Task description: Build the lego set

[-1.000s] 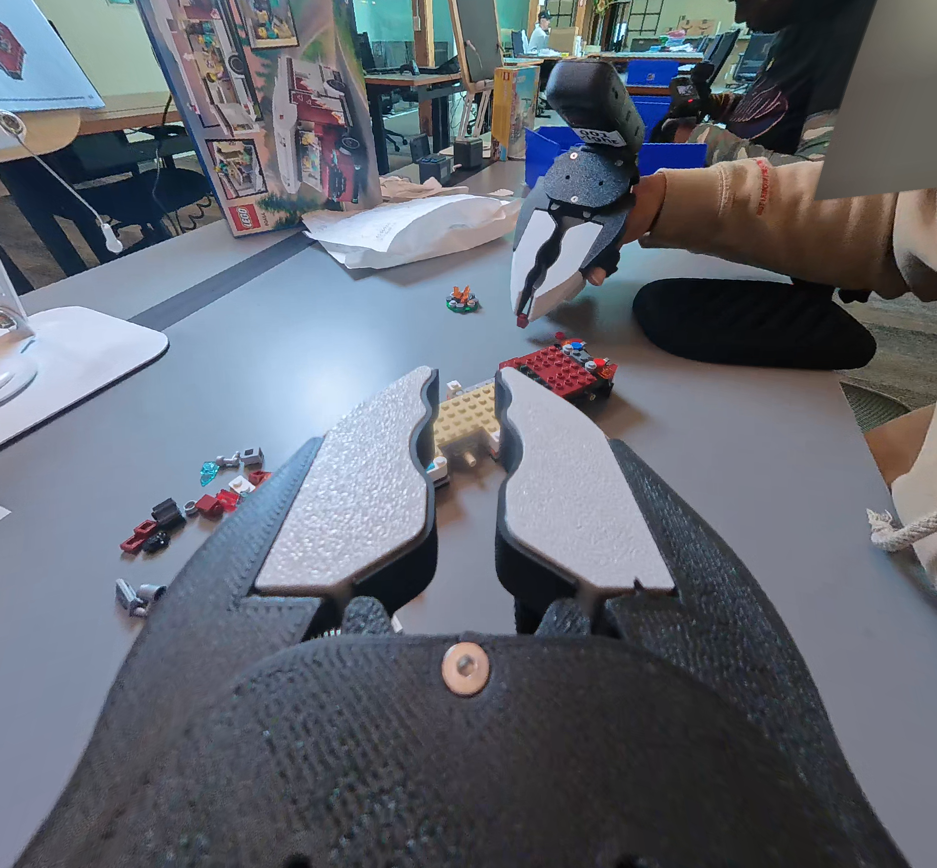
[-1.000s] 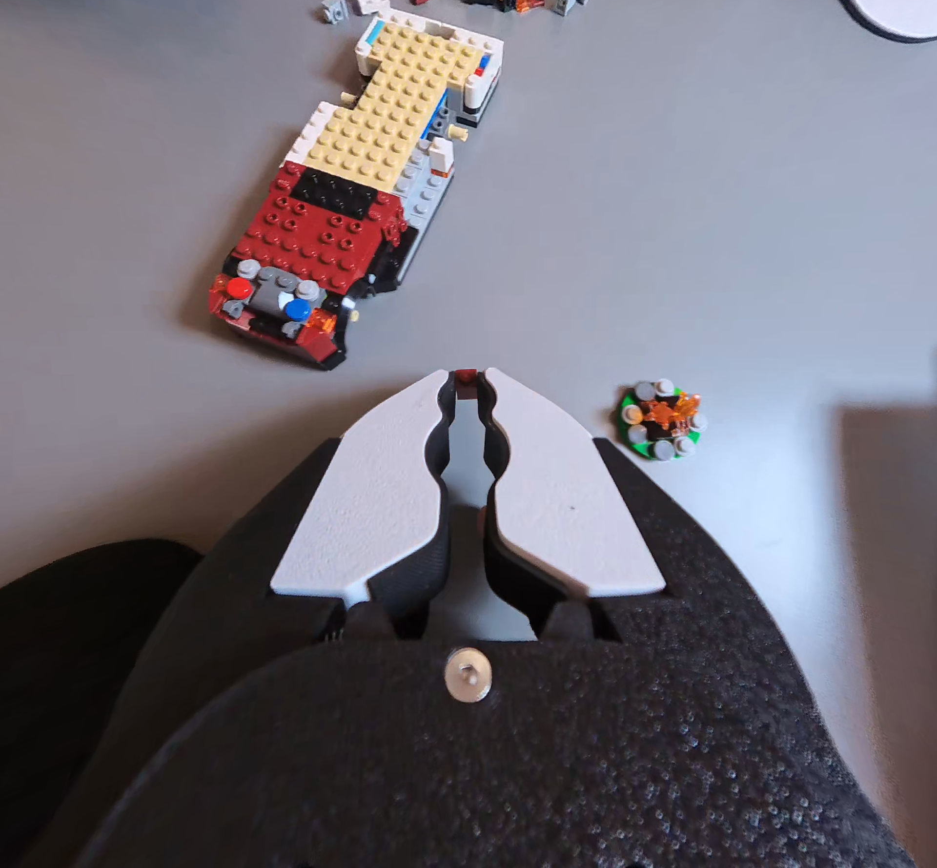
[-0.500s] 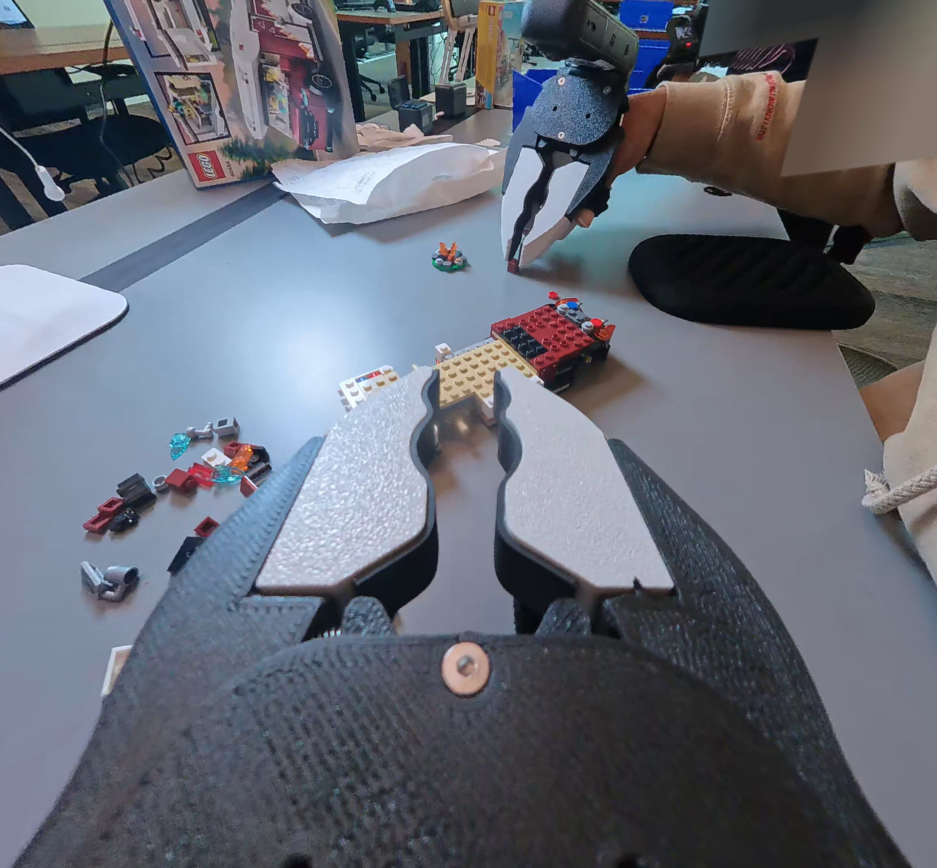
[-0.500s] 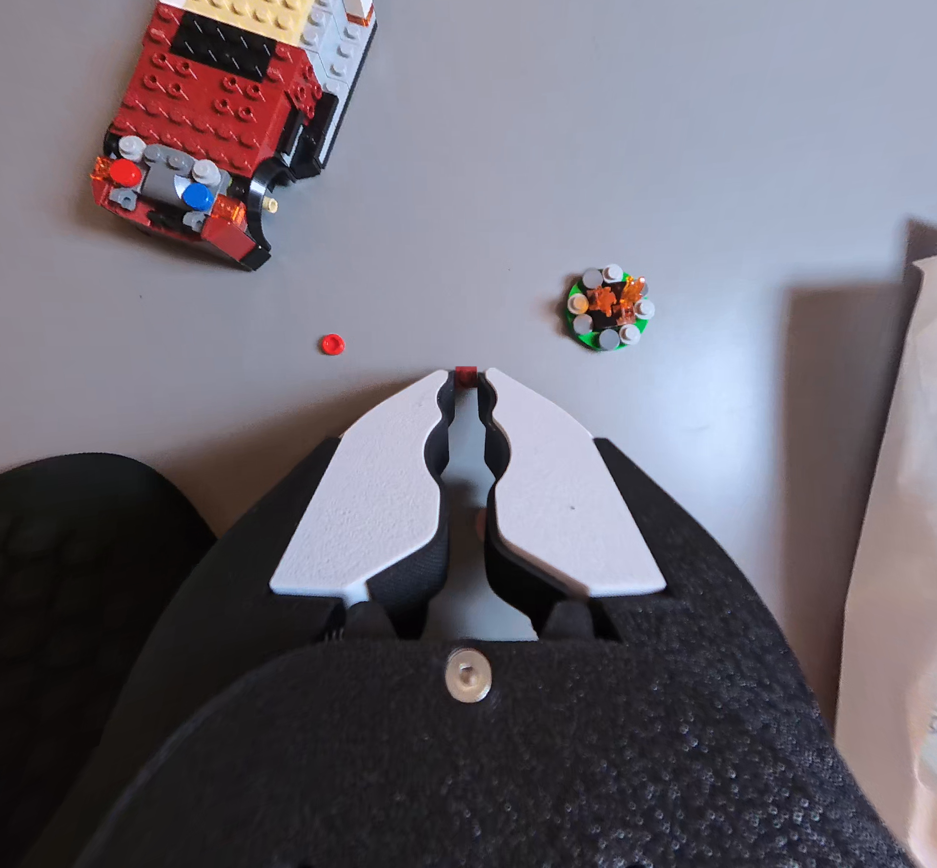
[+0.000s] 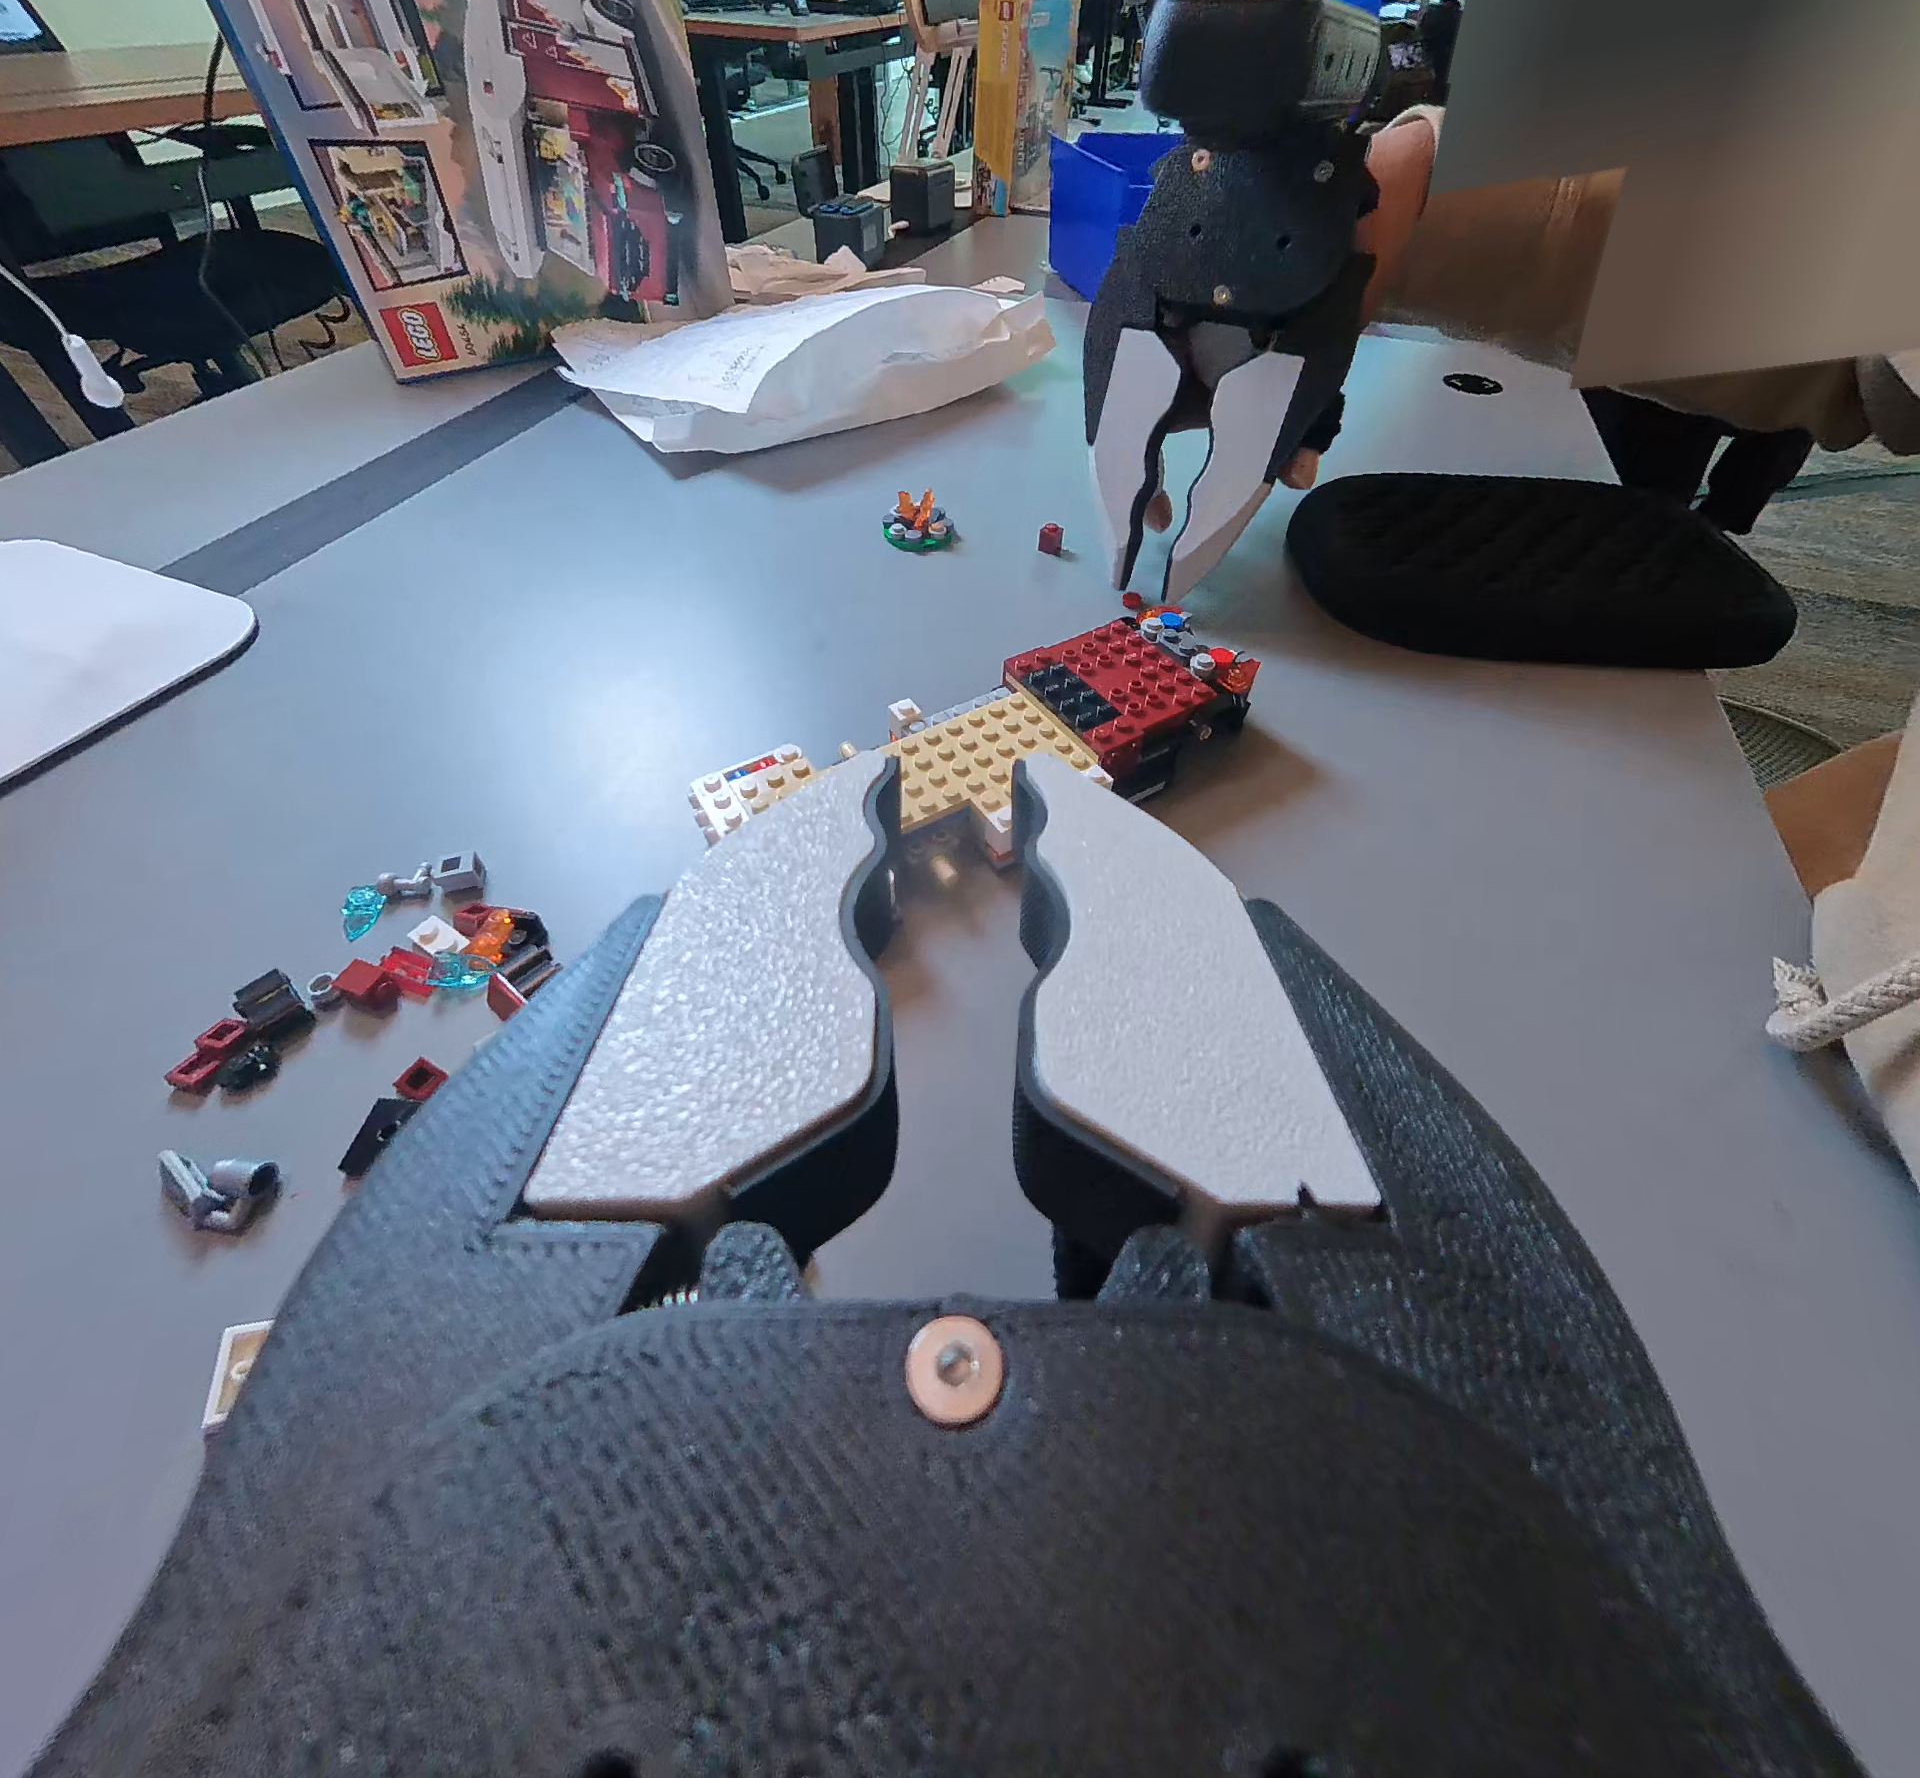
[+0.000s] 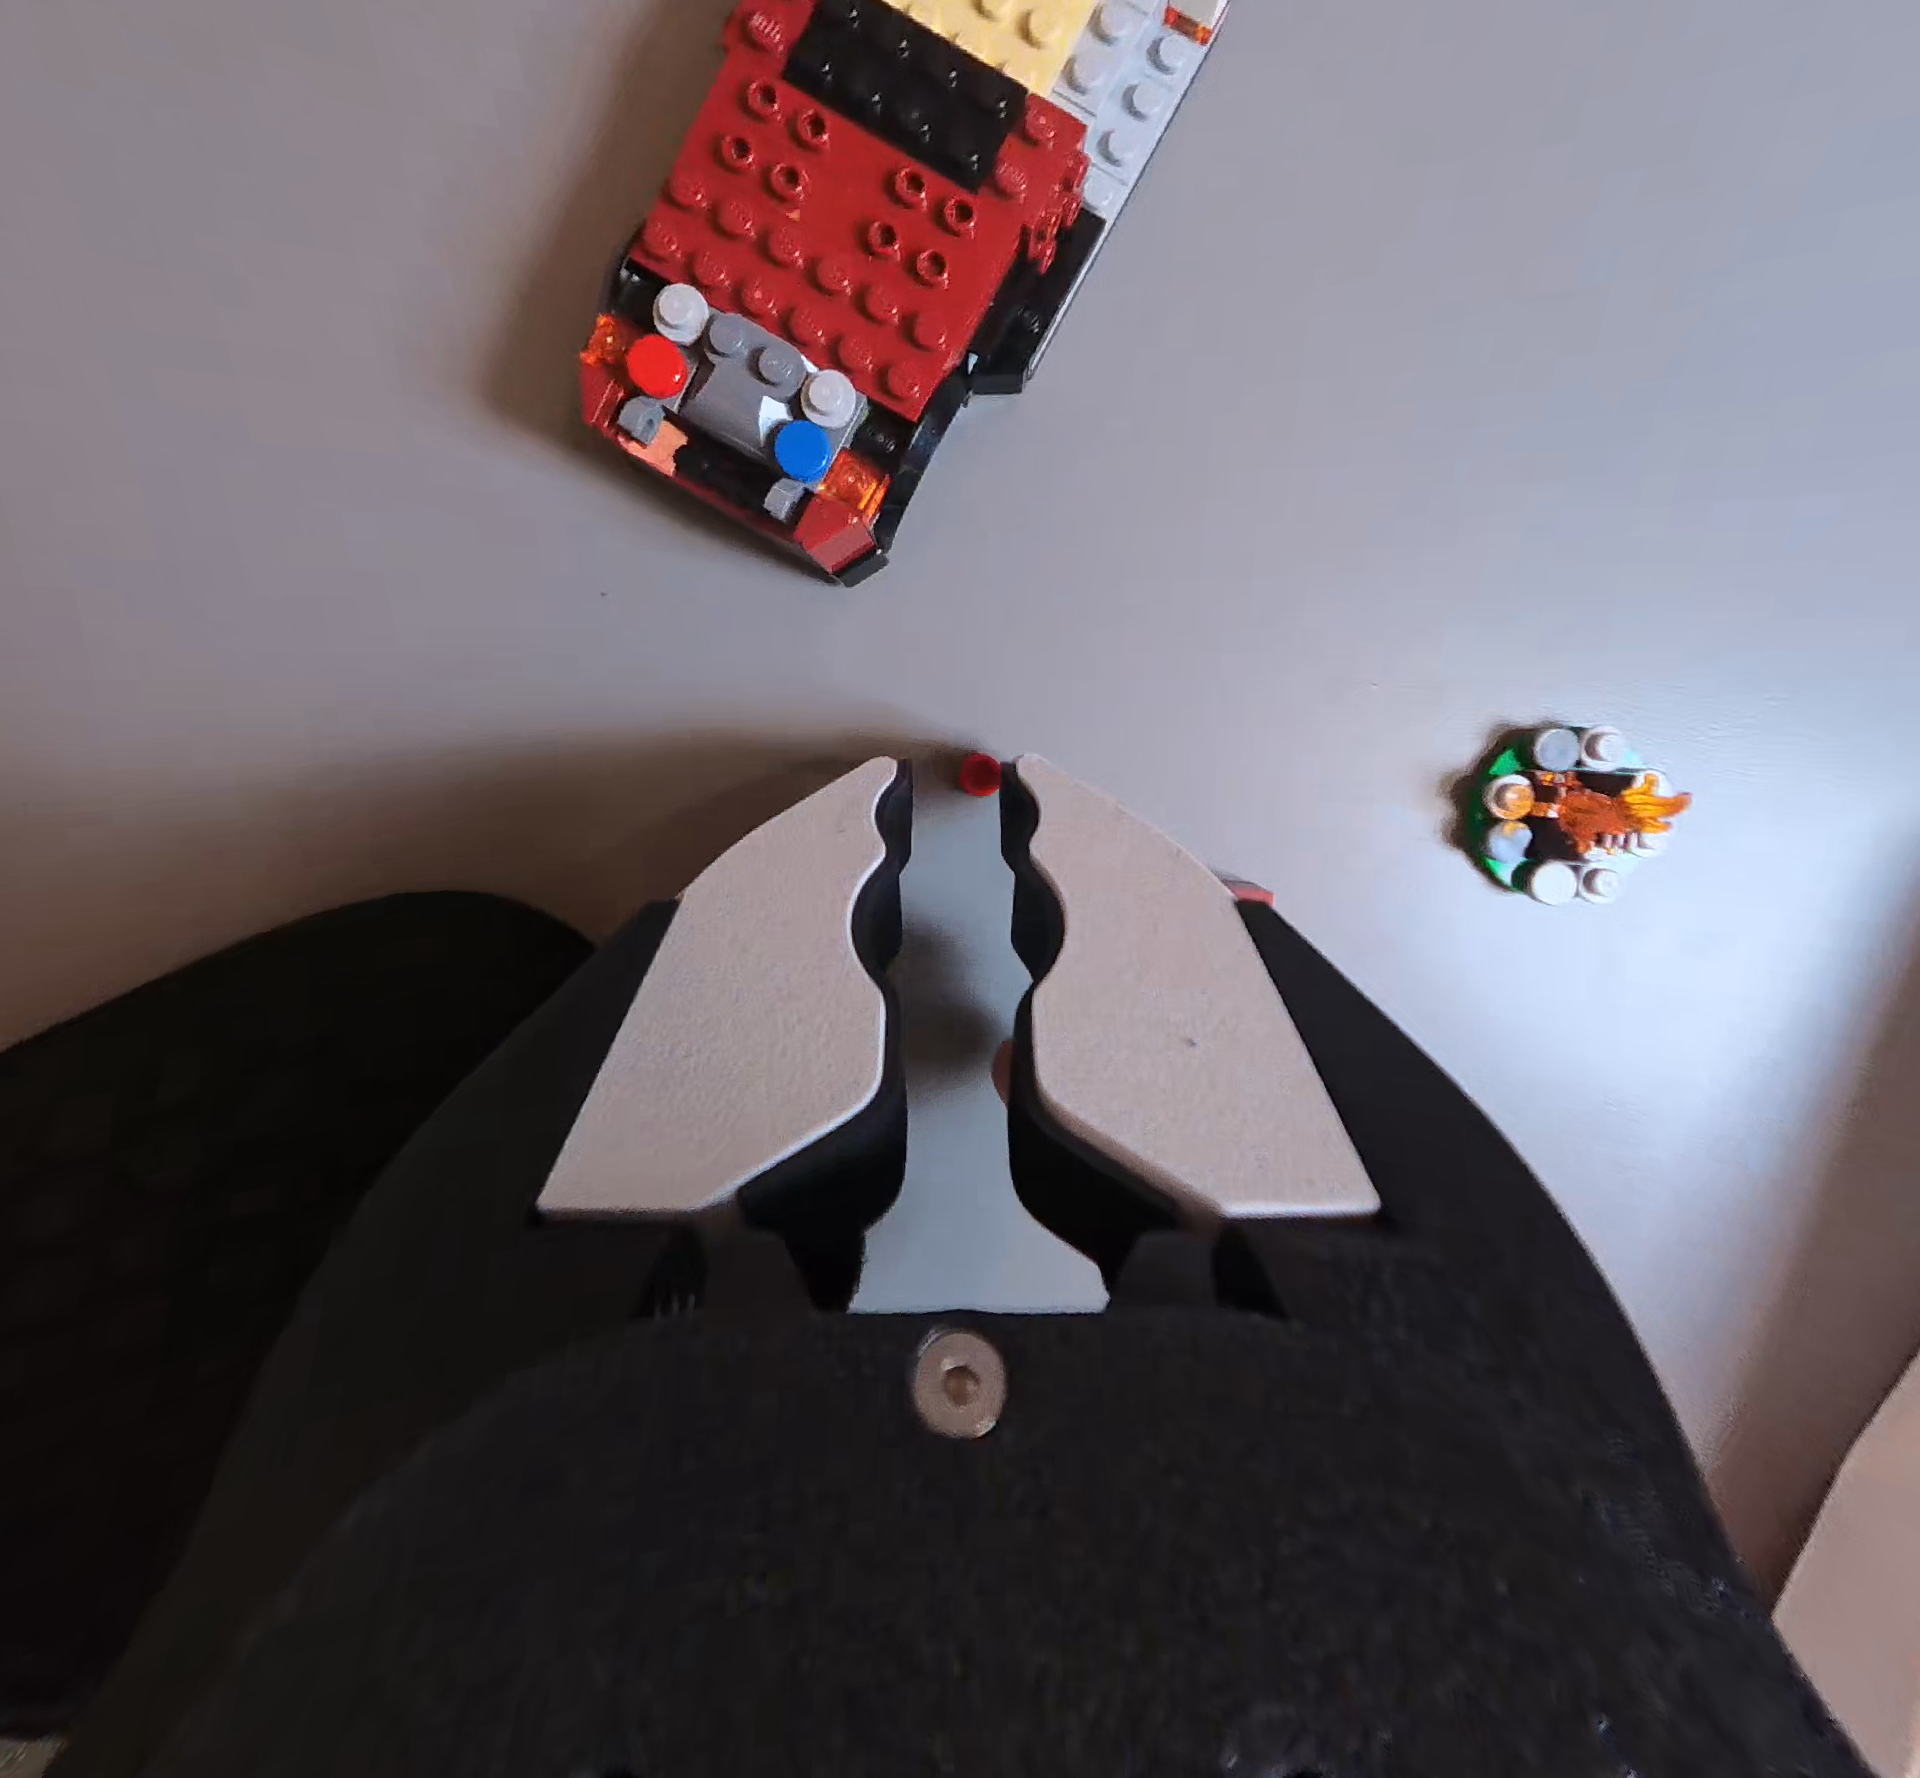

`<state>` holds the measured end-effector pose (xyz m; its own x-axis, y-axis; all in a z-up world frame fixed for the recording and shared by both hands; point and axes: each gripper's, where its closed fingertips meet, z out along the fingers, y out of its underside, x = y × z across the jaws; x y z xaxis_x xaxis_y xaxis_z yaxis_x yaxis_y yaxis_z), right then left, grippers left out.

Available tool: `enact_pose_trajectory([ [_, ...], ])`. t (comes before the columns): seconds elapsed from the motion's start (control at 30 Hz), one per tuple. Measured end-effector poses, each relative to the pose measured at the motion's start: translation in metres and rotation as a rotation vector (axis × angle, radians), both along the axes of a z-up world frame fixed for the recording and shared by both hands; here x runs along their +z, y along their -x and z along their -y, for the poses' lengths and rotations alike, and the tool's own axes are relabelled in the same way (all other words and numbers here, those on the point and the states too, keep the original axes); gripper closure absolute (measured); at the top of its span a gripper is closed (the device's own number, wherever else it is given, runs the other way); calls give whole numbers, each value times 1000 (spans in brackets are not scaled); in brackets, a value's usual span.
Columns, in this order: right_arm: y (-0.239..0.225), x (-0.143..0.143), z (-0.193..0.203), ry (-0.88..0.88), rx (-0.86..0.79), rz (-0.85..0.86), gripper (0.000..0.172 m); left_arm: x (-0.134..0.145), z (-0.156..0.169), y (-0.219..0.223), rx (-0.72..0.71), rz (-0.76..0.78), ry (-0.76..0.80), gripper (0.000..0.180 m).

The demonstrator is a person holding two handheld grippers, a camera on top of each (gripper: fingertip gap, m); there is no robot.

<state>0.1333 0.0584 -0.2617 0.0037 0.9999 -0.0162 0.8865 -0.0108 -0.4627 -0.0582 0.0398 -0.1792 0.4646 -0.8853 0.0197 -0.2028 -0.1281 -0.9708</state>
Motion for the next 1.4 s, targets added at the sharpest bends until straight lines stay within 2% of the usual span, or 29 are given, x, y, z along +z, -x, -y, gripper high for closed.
enact_pose_trajectory([
  [0.13, 1, -3, -1, 12, 1, 24, 164, 3, 1, 1, 0, 4, -8, 161],
  [0.27, 7, 2, -9, -16, 27, 43, 164, 5, 1, 2, -1, 3, -18, 161],
  [0.4, 52, 30, -49, -136, 59, -31, 164, 0, 5, -2, -28, -15, -5, 161],
  [0.47, 81, 34, -75, -165, 74, -41, 164, -7, 9, -6, -53, -45, 1, 161],
  [0.6, 135, 19, -115, -141, 106, -16, 164, -20, 17, -13, -90, -119, -5, 161],
  [0.73, 167, 7, -134, -113, 136, 11, 164, -26, 20, -14, -105, -147, 1, 161],
  [1.0, 176, -1, -142, -40, 140, 19, 146, -32, 14, -6, -94, -170, 23, 162],
  [1.17, 204, 36, -133, -63, 157, -142, 146, -35, 9, -3, -73, -178, 27, 163],
  [1.27, 226, 46, -118, -54, 178, -189, 151, -34, -1, 3, -14, -176, 18, 164],
  [1.4, 248, 35, -112, -49, 128, -190, 152, -30, -21, 21, 132, -167, 16, 165],
])
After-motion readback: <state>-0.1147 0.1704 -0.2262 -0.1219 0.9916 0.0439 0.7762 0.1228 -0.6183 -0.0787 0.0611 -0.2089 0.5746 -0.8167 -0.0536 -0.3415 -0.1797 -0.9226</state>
